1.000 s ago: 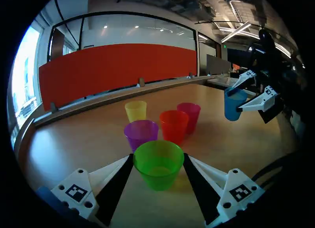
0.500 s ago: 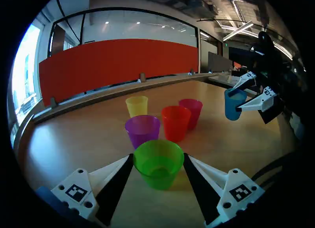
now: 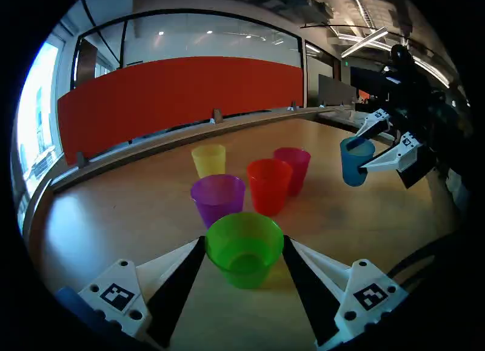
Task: Pour water
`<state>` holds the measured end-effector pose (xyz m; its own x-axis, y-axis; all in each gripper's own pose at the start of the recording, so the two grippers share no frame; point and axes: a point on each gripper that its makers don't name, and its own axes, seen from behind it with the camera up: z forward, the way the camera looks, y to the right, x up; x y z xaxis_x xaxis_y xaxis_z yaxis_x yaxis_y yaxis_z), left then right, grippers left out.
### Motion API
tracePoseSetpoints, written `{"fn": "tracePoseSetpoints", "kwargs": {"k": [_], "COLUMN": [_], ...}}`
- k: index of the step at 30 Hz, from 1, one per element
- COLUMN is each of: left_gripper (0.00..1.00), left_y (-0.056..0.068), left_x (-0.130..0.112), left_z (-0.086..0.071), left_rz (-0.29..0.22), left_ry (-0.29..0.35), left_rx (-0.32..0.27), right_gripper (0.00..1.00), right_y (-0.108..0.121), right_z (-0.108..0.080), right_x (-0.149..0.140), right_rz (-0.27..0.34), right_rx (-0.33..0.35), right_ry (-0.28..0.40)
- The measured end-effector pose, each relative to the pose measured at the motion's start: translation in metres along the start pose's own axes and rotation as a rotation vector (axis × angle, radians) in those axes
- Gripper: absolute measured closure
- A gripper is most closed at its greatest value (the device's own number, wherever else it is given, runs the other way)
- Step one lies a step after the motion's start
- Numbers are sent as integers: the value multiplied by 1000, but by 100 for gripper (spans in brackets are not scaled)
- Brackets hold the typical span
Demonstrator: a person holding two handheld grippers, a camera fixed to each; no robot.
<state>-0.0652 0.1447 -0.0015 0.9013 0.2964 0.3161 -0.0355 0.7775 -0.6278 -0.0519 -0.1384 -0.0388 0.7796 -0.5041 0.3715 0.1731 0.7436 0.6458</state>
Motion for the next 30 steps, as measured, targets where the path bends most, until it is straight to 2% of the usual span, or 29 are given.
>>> {"fn": "tracePoseSetpoints", "kwargs": {"k": [6,12,18,30], "left_gripper": [9,9,9,8], "left_y": [1,1,0,4], "left_x": [-7,-7,-12,-19], "left_z": [0,-2,-6,-13], "left_rz": [16,-6,-1,30], "left_ry": [-31,-36,-59,-84], "left_rx": [-1,-8,-4,-1], "right_gripper": [10,10,10,9], "right_y": [-2,-2,-1,0], "right_z": [9,18,25,23], "right_x": [-9,-20,-25,-33], "right_rz": [16,28,53,78], "right_rx": [14,21,31,39], "right_ry": [-22,-47,-59,-63]}}
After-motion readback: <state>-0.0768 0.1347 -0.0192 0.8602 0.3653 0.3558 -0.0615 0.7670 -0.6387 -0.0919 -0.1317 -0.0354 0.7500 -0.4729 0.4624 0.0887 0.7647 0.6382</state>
